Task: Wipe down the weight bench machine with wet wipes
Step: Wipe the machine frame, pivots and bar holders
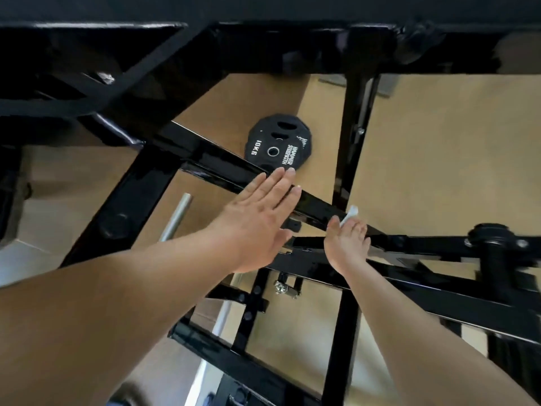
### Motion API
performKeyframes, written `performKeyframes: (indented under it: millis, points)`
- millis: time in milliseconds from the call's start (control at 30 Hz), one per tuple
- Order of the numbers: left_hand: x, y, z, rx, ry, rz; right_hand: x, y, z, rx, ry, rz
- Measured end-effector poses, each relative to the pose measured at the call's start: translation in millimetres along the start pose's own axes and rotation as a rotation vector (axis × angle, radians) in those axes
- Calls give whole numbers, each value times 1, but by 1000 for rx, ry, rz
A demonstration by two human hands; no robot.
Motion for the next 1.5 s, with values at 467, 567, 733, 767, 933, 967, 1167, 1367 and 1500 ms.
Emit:
performKeyframes:
  millis: [467,567,733,767,933,967,1167,1367,1500]
  points:
    - [10,-7,10,-36,-205,7,-20,-8,17,-11,192,153]
    - [4,-13,23,-29,-272,31,-23,-33,-2,-132,146,288]
    - [-8,-31,34,-102,-647,43,-37,-111,-30,-232,595,141]
    - [-11,-33,41,-120,-751,-9,-44,-126,-30,-246,603,98]
    - [-31,-42,82,-109,-966,-180,-90,-174,-11,-161,659,-44]
    - [-35,-44,89,-107,-1003,-194,-100,-181,-4,-140,677,-28]
    - [-34,-46,123,-161,-1240,-321,-140,-207,50,-53,608,88]
    - [-29,-33,159,-391,-1629,-345,-152,-209,69,13,638,144]
    - [-33,-43,170,-416,-1762,-475,-149,-212,72,46,632,136]
Point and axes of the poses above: each hand's wrist, its own y-axis towards the middle knuckle, its own x-axis out of the palm, z = x × y, the point moved 1 cm from there along y, towards the middle knuckle, and after that the axes turned 6 degrees about -x, right-handed, at the moved point
